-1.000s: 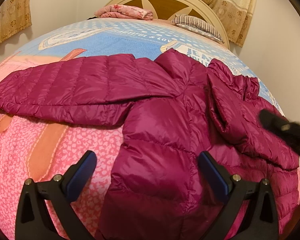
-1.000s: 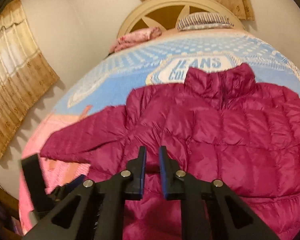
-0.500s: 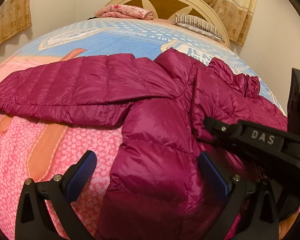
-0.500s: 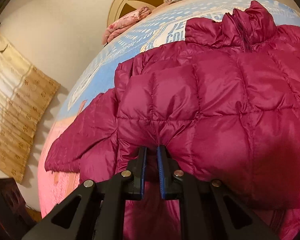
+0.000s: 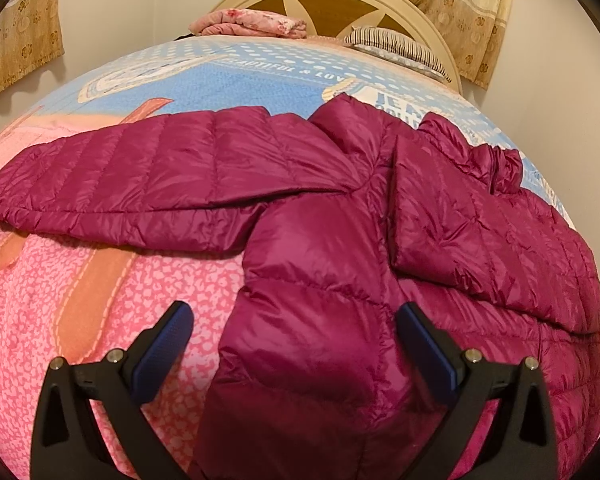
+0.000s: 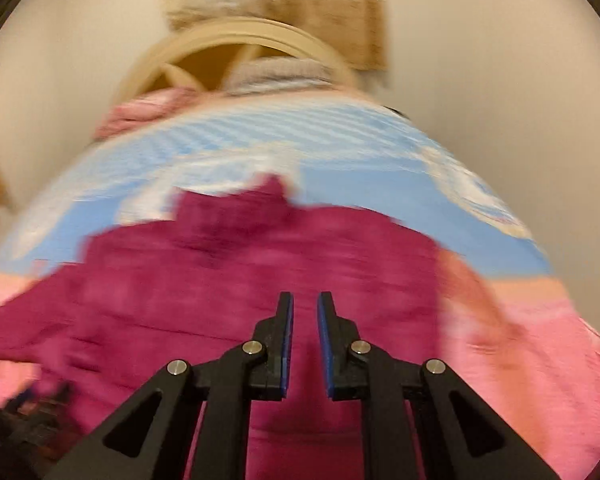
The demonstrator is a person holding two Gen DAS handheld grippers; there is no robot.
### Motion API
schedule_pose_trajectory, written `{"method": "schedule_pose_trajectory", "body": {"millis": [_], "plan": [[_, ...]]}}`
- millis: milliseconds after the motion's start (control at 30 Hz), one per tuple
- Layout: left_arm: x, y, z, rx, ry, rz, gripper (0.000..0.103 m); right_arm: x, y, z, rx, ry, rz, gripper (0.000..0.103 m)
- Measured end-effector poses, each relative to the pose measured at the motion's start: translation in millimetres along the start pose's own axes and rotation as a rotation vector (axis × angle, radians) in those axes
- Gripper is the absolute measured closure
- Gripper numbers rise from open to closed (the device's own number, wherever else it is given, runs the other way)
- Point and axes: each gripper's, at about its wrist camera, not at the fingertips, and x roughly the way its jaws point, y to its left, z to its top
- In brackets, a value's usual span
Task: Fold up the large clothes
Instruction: 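Grasp the other jacket sleeve with the left tool and lift it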
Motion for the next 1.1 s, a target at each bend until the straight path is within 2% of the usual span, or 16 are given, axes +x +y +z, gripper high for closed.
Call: {"method": "schedule_pose_trajectory", "body": {"millis": [100,200,400,600,700,833,900,1000,1067,1100], "plan": [[1.2,-1.3,0.0,0.002,0.001,0.006,0.000,23.9,-35.7,-10.9,0.053,0.075,-0.041,0.091],[1.9,-2.5,-0.3,0.003,0.002,0.011,0.000,42.3,-49.0,-26.1,0.125,0.122,-0.008,0.091],[3.6,-4.6,-1.0,0.010,0.006,0.023,0.000,53.5,-38.5,-37.5,0.069,0.109,-0.032,0.090],[3.5,-5.5,-0.4,0.028,0.026,0.013,0.000,53.1,-36.1,-43.5,0.082,0.076,-0.030,0.090],[-7.1,6.4,6.3,0.034,0.043,-0.001,0.000,51.1,-36.6,-43.7,0.088,0.067,-0.036,0.090],[-42.8,64.2,31.5,-0.085,-0.051,0.062,0.000,49.6,-37.8,-44.9,0.091,0.065,-0.029,0.088],[-56.9,103.0,45.5,-0.176,-0.088,0.124,0.000,49.3,-39.4,-45.0,0.098,0.064,-0.012,0.085],[-65.0,168.7,63.4,-0.333,-0.106,0.269,0.000,48.2,-39.0,-45.3,0.101,0.057,0.027,0.070],[-59.0,198.5,65.3,-0.413,-0.082,0.303,0.000,47.5,-35.2,-45.5,0.086,0.054,0.046,0.052],[-52.6,212.9,65.7,-0.451,-0.067,0.308,0.000,47.5,-31.2,-45.4,0.066,0.054,0.044,0.049]]}}
